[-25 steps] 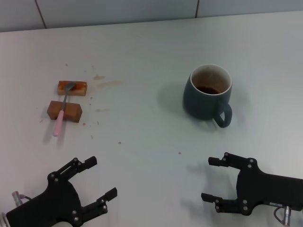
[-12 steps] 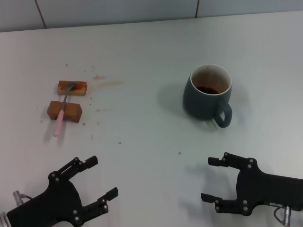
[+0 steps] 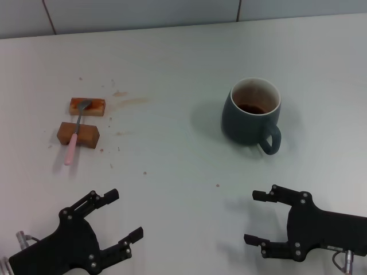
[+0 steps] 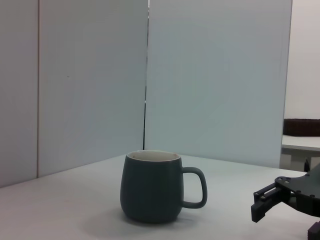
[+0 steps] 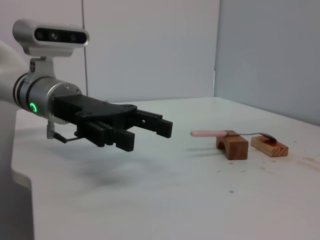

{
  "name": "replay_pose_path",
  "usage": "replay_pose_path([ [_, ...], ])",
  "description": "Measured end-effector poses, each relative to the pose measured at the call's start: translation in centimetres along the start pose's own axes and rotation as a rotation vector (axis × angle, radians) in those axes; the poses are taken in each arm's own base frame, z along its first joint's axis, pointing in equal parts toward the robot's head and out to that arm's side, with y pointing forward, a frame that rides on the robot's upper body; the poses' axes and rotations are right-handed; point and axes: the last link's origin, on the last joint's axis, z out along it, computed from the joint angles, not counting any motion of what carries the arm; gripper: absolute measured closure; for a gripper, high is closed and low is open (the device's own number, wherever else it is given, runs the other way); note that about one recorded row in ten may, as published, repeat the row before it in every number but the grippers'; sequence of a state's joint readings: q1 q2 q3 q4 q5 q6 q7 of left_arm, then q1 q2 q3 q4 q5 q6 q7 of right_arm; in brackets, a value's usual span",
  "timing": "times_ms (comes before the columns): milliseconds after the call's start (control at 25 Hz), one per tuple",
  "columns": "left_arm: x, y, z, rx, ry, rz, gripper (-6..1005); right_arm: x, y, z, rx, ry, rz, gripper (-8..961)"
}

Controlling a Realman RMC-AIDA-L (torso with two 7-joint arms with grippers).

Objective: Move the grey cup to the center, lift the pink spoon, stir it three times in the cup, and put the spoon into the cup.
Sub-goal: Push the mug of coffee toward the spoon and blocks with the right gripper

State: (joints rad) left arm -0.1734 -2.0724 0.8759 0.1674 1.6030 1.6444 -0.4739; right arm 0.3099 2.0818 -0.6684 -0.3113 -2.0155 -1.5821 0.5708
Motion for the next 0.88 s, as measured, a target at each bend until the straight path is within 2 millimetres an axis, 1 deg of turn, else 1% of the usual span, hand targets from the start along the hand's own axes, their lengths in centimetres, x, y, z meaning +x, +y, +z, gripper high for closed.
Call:
replay_pose_path([
  [160,0.0,0.0,0.1,0.001,0.002,-0.004,176,-0.2,-0.1,-0.1,0.015,-0.014,0.006,135],
  [240,0.0,0.1,0.1,0.001,0.005,-0.007,176,-0.9,-0.5,-0.4,0.062,-0.074,0.013,135],
  [280,0.1,0.1,0.1,-0.001,0.009,-0.007,177,-0.9,-0.5,-0.4,0.062,-0.074,0.013,150],
  [400,0.2,0.1,0.1,-0.004,0.016,-0.003,177,-1.8,-1.2,-1.1,0.146,-0.158,0.016,196],
  [440,0.2,0.2,0.1,-0.005,0.021,0.006,177,-2.5,-2.0,-2.0,0.24,-0.224,0.005,211],
  [480,0.2,0.2,0.0,-0.004,0.022,0.01,177,-2.5,-2.0,-2.0,0.24,-0.224,0.005,267],
  [600,0.2,0.2,0.0,0.0,0.024,0.021,178,-3.2,-3.5,-3.8,0.424,-0.304,-0.025,434],
  [640,0.2,0.2,0.0,0.0,0.024,0.021,178,-3.3,-4.5,-5.0,0.541,-0.327,-0.033,456],
  [680,0.2,0.2,-0.1,0.002,0.025,0.027,178,-3.3,-4.5,-5.0,0.541,-0.327,-0.033,477],
  [760,0.3,0.2,0.0,0.002,0.027,0.031,178,-3.2,-5.6,-5.8,0.635,-0.323,-0.027,520],
  [800,0.3,0.2,0.0,0.002,0.027,0.031,178,-3.0,-6.2,-6.1,0.675,-0.311,-0.023,542],
  [840,0.3,0.2,0.0,0.002,0.027,0.031,179,-2.7,-7.3,-6.3,0.725,-0.274,-0.02,563],
  [880,0.3,0.2,0.0,0.002,0.027,0.031,179,-2.7,-7.3,-6.3,0.725,-0.274,-0.02,585],
])
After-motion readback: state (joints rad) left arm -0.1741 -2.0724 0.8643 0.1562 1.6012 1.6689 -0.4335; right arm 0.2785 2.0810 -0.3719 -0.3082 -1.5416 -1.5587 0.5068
